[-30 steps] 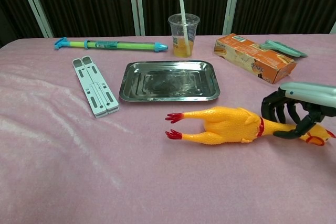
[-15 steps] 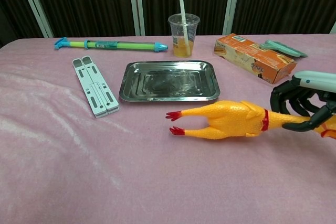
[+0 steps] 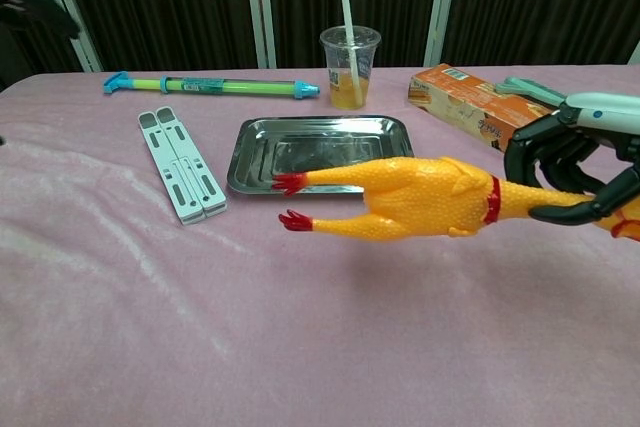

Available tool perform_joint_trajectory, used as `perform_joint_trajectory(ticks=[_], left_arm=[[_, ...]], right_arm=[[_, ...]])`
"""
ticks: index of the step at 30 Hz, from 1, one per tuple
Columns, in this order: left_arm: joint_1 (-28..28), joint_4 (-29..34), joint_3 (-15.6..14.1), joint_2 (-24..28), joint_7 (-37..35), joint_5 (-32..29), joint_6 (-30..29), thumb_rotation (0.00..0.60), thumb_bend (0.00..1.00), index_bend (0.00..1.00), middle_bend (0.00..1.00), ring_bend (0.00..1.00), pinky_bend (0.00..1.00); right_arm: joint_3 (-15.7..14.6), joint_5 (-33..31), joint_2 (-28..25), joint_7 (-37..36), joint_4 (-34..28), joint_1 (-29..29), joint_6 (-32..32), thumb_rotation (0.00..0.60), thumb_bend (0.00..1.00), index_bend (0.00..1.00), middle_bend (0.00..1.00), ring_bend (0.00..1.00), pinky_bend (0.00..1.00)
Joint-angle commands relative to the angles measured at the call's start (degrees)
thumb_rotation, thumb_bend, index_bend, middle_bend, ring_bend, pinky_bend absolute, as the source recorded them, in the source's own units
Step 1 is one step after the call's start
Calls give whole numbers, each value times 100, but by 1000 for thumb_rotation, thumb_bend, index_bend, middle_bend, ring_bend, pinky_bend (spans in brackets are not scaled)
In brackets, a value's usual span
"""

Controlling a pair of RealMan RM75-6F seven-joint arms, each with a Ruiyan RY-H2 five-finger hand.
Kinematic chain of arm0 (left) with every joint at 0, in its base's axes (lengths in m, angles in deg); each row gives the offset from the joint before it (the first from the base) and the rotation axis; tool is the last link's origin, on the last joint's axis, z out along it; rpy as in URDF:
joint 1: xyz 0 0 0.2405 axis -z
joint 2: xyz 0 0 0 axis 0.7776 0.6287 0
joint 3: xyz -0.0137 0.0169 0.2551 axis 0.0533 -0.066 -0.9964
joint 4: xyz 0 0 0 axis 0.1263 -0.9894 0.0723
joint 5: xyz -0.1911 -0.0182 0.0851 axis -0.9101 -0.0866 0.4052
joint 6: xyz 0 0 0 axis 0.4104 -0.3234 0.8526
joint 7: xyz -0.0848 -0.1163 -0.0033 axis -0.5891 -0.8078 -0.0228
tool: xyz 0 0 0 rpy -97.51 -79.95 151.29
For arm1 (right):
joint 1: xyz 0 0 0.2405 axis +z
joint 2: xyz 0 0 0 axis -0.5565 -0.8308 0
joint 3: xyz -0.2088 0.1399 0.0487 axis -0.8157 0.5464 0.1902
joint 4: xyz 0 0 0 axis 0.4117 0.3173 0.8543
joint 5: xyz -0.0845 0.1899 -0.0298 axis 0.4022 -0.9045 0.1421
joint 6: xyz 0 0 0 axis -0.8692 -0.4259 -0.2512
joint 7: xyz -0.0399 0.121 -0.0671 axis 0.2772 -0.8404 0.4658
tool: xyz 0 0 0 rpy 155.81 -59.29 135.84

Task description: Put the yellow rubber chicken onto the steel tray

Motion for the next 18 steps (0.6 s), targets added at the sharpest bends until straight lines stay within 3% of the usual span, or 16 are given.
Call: perform_joint_trajectory(ticks=[1, 10, 18], left_arm=[[701, 544, 376, 26, 497, -651, 793, 600, 0, 177, 157, 78, 121], [1678, 780, 669, -693, 1700, -1929, 1405, 600, 0, 174, 172, 107, 121], [2528, 730, 591, -1623, 3215, -3518, 1108, 600, 0, 162, 171, 107, 121]], right_arm=[[68, -20, -5, 125, -153, 62, 2, 600, 520, 879, 716, 708, 787], [291, -169, -53, 336, -497, 179, -14, 600, 520, 879, 716, 708, 787], [473, -376, -155, 307, -706, 275, 42, 600, 520, 879, 716, 710, 787]])
